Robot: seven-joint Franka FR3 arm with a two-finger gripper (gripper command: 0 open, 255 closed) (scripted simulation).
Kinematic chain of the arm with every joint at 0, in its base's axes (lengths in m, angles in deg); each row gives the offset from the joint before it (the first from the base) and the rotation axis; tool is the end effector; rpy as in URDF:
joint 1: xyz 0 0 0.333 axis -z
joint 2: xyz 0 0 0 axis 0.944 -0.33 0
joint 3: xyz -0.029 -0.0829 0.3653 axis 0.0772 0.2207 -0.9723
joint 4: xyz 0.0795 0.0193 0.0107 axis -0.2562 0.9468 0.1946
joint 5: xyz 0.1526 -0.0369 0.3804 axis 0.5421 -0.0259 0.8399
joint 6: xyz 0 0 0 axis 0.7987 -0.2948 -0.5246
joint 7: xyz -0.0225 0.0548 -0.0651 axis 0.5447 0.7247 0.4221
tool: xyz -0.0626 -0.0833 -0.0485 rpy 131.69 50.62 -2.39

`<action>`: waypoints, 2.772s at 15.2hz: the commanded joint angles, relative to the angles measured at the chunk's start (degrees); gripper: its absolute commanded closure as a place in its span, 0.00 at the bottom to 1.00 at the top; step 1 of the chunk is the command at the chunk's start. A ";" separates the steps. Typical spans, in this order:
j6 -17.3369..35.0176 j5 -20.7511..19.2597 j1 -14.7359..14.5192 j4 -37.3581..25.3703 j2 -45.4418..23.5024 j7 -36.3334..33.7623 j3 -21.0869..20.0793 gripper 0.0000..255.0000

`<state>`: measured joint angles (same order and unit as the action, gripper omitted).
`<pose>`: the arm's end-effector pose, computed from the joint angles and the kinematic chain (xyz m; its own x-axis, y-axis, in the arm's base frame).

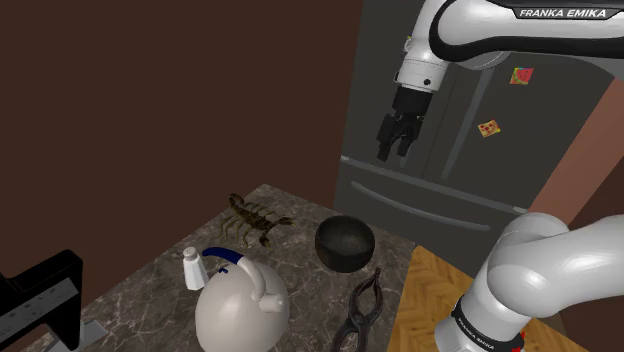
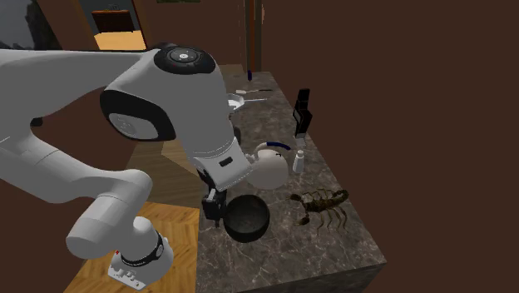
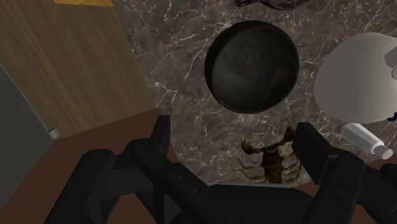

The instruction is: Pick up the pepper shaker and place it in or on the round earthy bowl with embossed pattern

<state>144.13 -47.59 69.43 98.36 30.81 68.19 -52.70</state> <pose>0.2924 -0.0064 0.6092 0.9999 -0.0067 0.0111 -0.0048 -0.9875 -0.1576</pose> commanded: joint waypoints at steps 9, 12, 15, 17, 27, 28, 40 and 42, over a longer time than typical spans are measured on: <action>10.19 4.29 -4.19 -0.87 -9.56 -5.27 -7.81 0.00; 13.78 5.23 -5.52 -2.30 -13.99 -7.23 -10.61 0.00; 17.14 5.69 -6.62 -4.32 -18.78 -9.27 -13.39 0.00; 19.23 5.67 -7.29 -5.98 -22.15 -10.71 -15.18 0.00; 27.10 0.88 -10.36 -17.97 -40.81 -19.48 -23.04 0.00; 27.59 -0.05 -10.77 -19.51 -42.83 -20.51 -23.64 0.00; 27.54 -13.26 -19.97 -44.05 -68.54 -31.66 -26.02 0.00; 28.75 -13.52 -20.19 -43.50 -69.23 -31.82 -25.81 0.00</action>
<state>172.47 -60.61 49.67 55.48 -37.35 36.73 -78.63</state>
